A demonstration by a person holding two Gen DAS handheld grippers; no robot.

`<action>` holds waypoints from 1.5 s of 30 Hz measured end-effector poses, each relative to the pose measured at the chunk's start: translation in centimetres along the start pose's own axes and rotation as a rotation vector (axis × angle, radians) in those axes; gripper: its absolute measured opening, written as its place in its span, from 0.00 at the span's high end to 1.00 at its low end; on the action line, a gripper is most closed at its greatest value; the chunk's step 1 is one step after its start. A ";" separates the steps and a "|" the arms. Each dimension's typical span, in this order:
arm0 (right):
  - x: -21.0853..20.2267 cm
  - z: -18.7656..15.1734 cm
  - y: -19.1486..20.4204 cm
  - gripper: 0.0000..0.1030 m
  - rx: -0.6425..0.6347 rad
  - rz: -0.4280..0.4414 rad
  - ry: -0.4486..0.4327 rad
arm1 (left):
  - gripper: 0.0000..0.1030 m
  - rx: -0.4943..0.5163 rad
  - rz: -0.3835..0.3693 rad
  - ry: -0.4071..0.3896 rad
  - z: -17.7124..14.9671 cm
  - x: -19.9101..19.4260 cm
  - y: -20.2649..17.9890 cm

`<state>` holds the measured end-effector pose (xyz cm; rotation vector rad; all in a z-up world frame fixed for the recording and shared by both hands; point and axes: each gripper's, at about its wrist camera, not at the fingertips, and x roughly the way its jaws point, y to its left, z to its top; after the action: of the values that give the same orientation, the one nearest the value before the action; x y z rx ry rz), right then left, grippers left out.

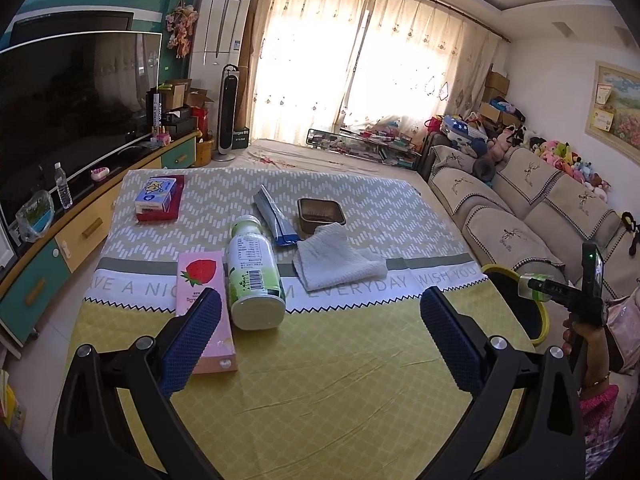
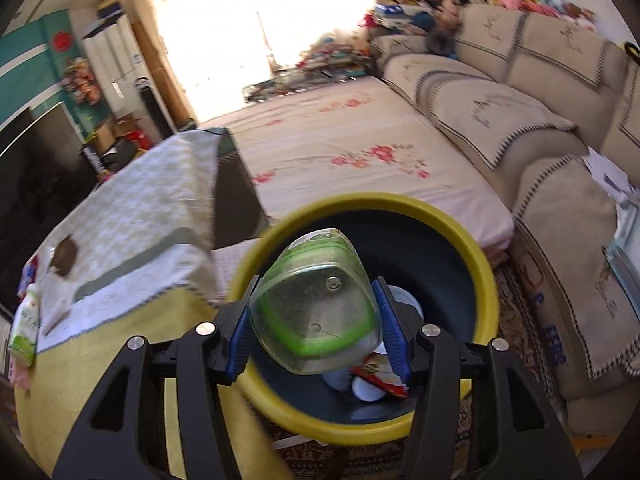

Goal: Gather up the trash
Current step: 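Carry the jar over the bin and open the right tool, then reach the left tool to the pink strawberry milk carton and grasp it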

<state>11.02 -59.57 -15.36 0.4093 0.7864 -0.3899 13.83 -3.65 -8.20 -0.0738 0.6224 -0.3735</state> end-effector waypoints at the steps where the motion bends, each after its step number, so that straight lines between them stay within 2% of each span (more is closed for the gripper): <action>1: 0.6 0.0 -0.5 0.49 0.007 -0.020 0.014 | 0.05 0.002 -0.002 0.004 0.0 0.2 -0.2; 6: 0.9 -0.4 -2.7 0.45 0.080 -0.021 -0.012 | 0.05 0.001 0.007 0.022 0.0 1.2 -0.2; 13: 0.1 -0.3 -1.4 0.40 0.048 0.010 -0.035 | 0.05 -0.018 0.059 0.046 -0.6 2.2 1.5; 21: -0.3 -0.3 -0.2 0.39 0.025 0.029 -0.036 | 0.05 -0.024 0.183 0.065 -1.4 3.1 4.5; 25: -0.6 -0.2 -0.1 0.39 0.023 0.033 -0.041 | 0.05 -0.021 0.214 0.103 -1.8 4.5 5.7; 32: -0.4 -0.2 -0.1 0.39 0.026 0.042 -0.032 | 0.05 0.052 0.289 0.205 -3.4 7.3 6.4; 34: -0.3 -0.2 0.0 0.39 0.024 0.046 -0.027 | 0.08 0.049 0.299 0.229 -3.6 7.9 6.8; 39: 0.0 -0.3 0.3 0.38 0.016 0.057 -0.018 | 0.23 0.005 0.315 0.273 -3.5 9.1 8.4; 45: 0.1 -0.4 0.3 0.38 0.017 0.060 -0.016 | 0.30 -0.007 0.343 0.293 -3.1 10.1 10.1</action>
<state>11.01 -59.14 -15.66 0.4445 0.7537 -0.3433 22.80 2.22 -18.17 0.0821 0.9094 -0.0484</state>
